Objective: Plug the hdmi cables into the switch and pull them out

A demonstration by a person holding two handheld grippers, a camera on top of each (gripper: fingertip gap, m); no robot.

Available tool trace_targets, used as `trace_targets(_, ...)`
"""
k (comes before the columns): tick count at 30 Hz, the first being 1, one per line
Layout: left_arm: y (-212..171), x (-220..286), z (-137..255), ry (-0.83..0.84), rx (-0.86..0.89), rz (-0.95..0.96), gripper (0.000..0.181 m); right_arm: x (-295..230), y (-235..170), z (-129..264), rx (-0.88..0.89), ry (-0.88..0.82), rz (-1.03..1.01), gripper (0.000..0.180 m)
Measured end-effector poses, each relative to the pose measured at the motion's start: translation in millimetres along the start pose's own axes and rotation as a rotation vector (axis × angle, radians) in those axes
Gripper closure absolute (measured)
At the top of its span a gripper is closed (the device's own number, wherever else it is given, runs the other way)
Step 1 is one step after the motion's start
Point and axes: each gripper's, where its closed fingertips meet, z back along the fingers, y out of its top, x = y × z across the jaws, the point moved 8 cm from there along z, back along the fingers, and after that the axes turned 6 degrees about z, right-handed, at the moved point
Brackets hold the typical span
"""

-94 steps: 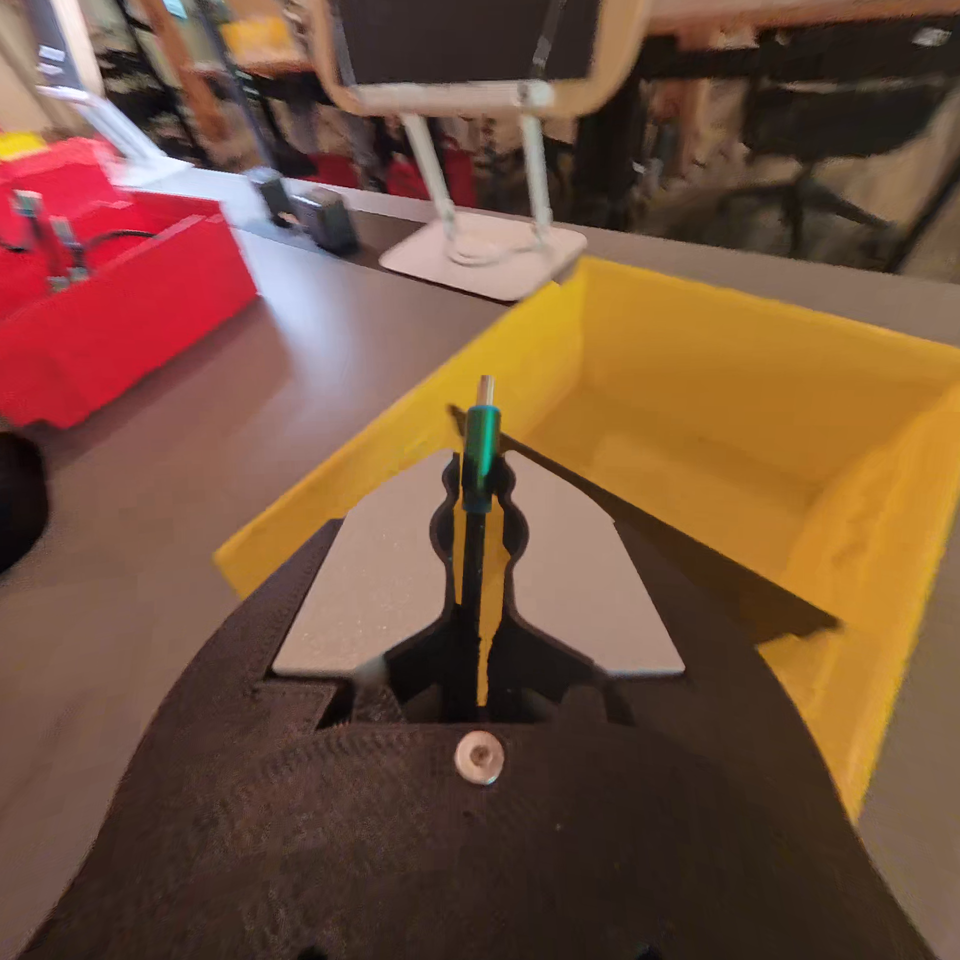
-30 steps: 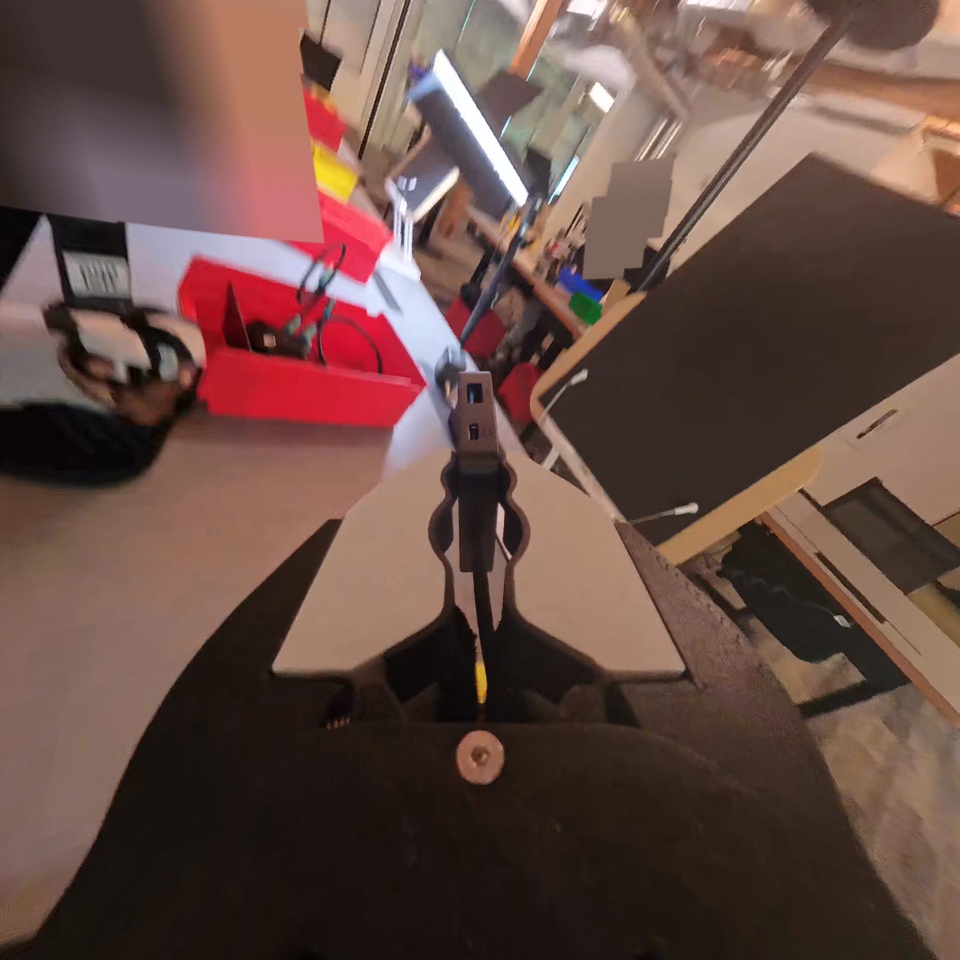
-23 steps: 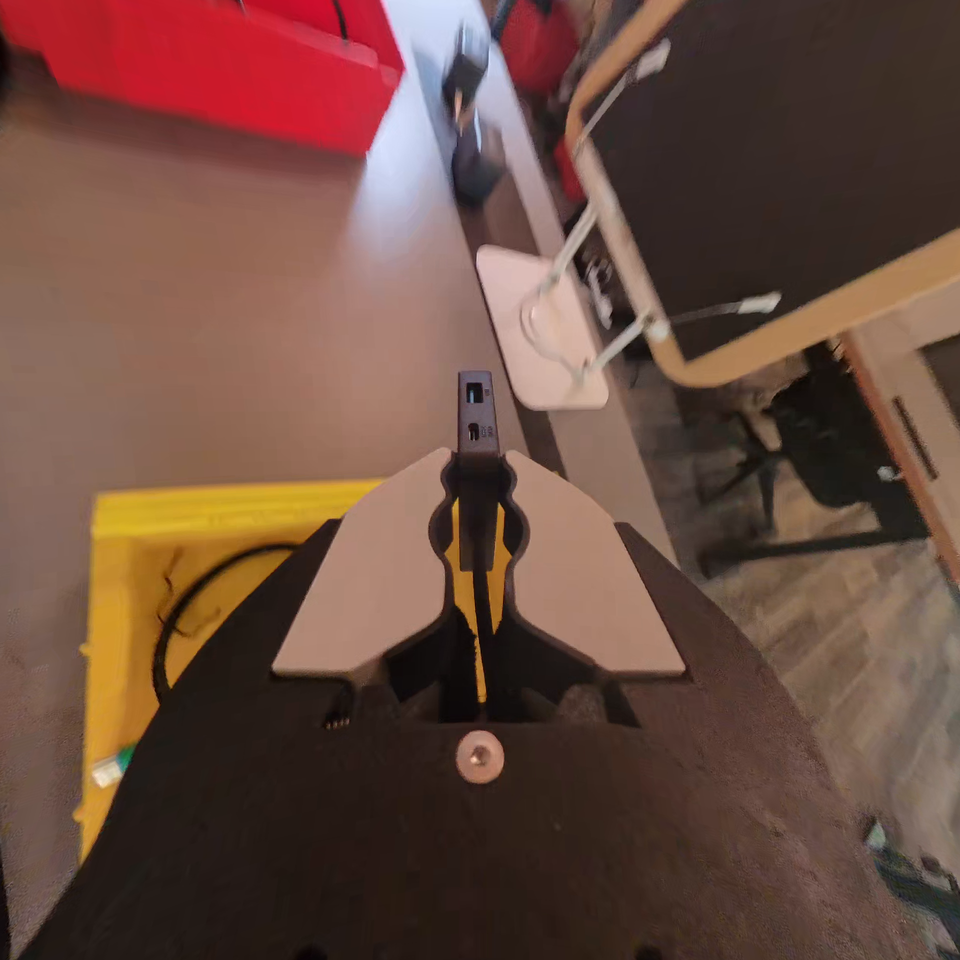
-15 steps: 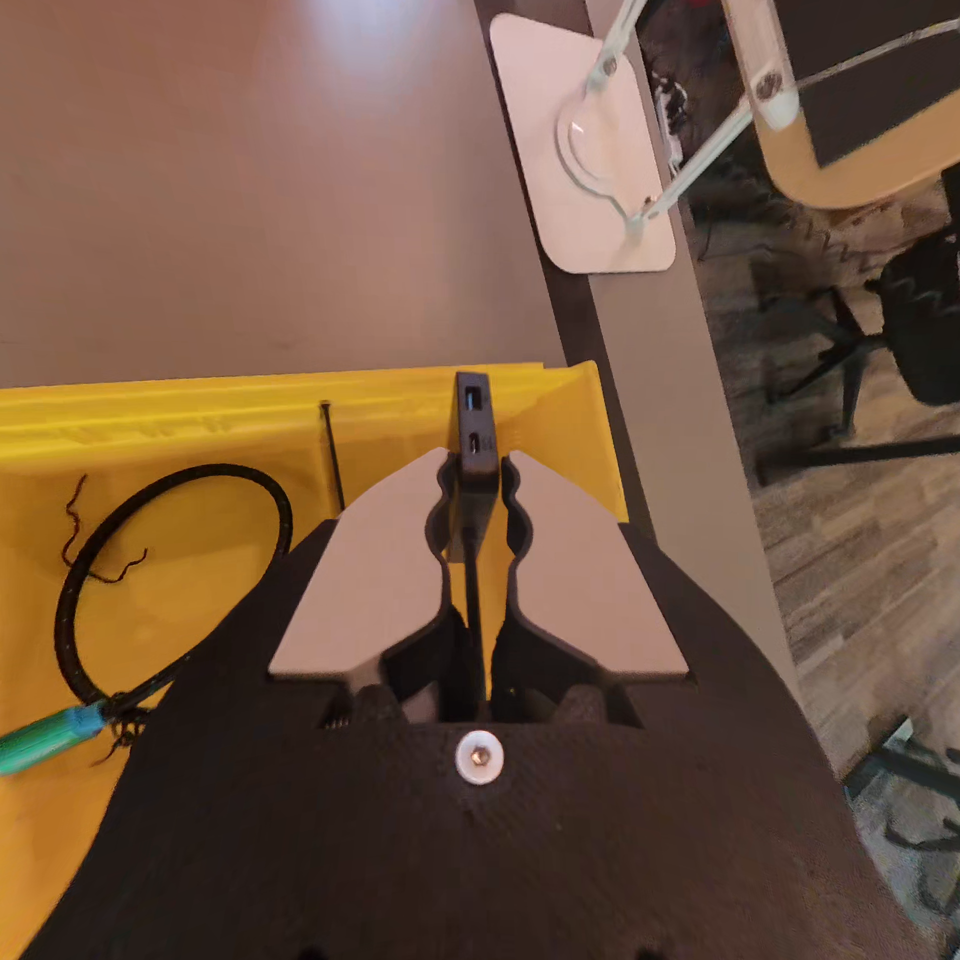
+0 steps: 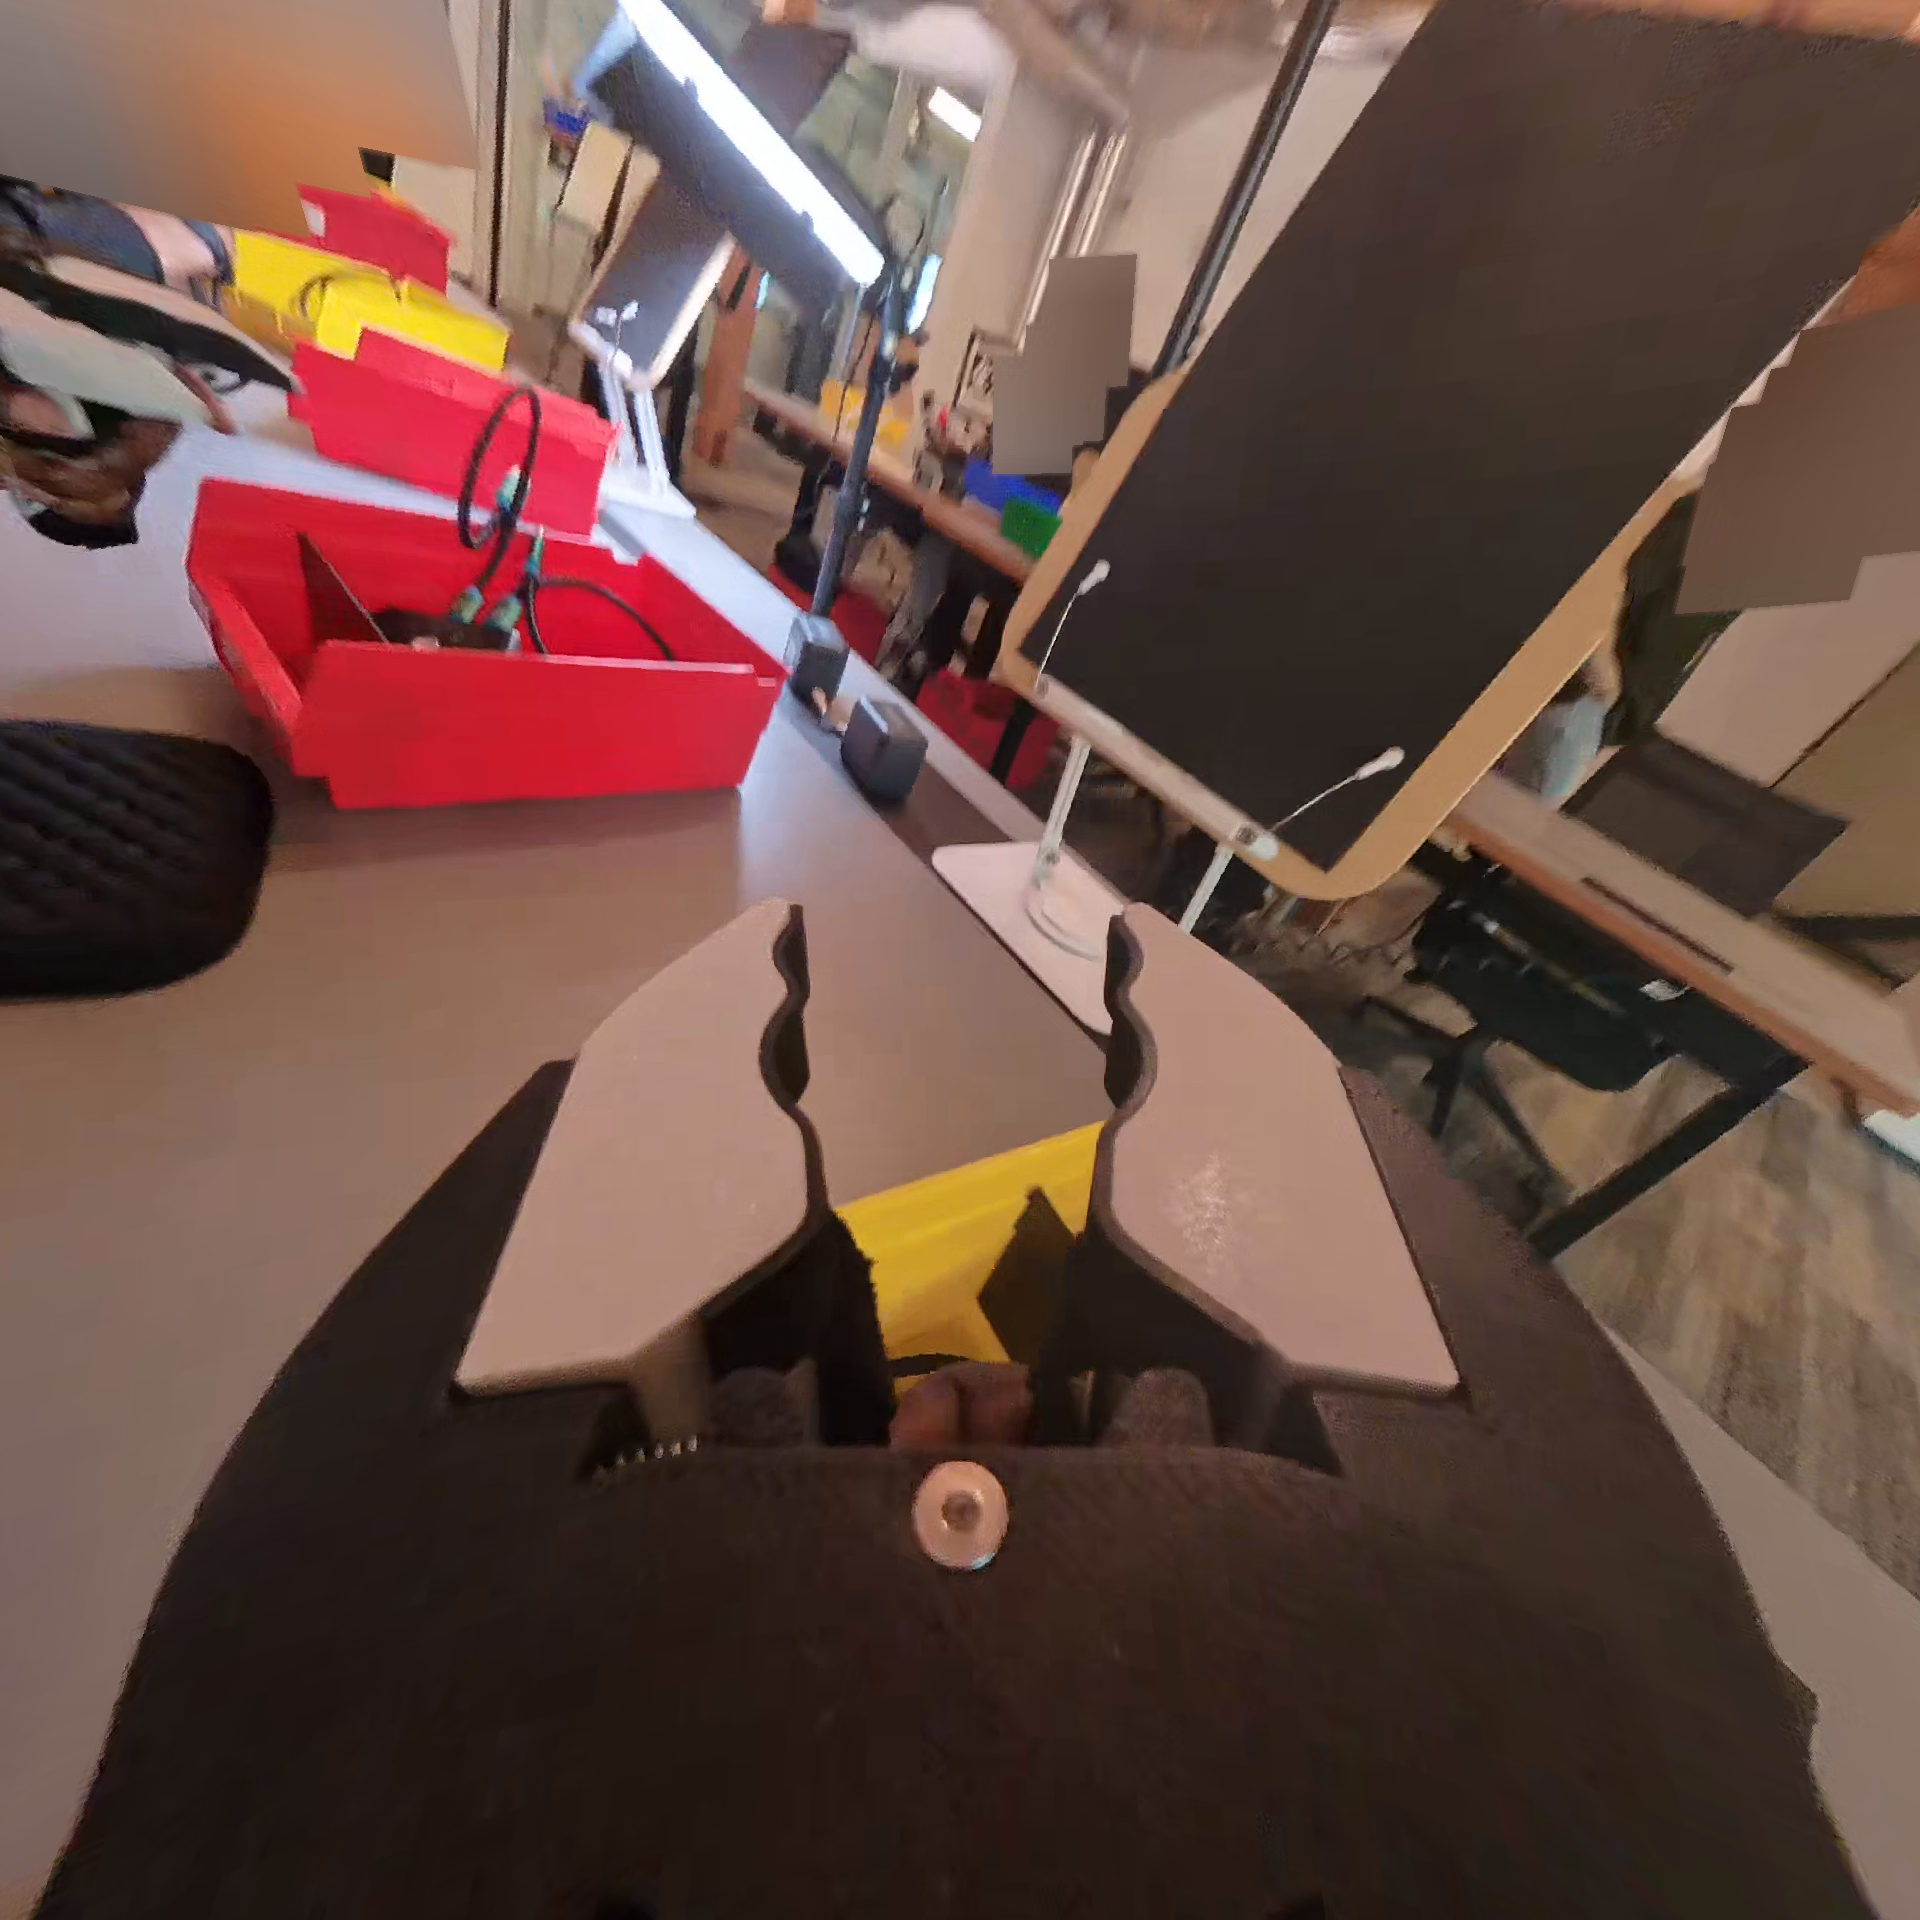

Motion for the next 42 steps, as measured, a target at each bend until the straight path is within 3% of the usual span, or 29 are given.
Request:
trace_targets(5,-12.8,-61.6,12.1,0.167,-0.648,0.040,0.106,-43.2,16.1,52.8,0.119,-0.179,0.011,0.126)
trace_targets(8,-18.9,-87.1,12.2,0.236,-0.879,0.016,0.106,-48.6,28.8,73.7,0.220,-0.293,0.058,0.135)
trace_targets(12,-30.6,-108.9,11.9,0.210,-1.117,0.112,0.108,-55.8,40.5,77.5,0.266,-0.268,0.065,0.132)
trace_targets(25,-73.4,-151.7,-6.5,0.131,-1.339,0.385,0.112,-46.6,69.0,46.0,0.240,-0.054,0.170,0.134)
trace_targets(36,-100.8,-153.5,-20.1,0.141,-1.730,0.125,0.117,-48.4,63.7,8.9,0.269,0.057,0.219,0.134)
trace_targets(42,-106.9,-152.8,-22.1,0.092,-1.718,0.196,0.114,-48.1,60.7,7.7,0.238,0.048,0.249,0.134)
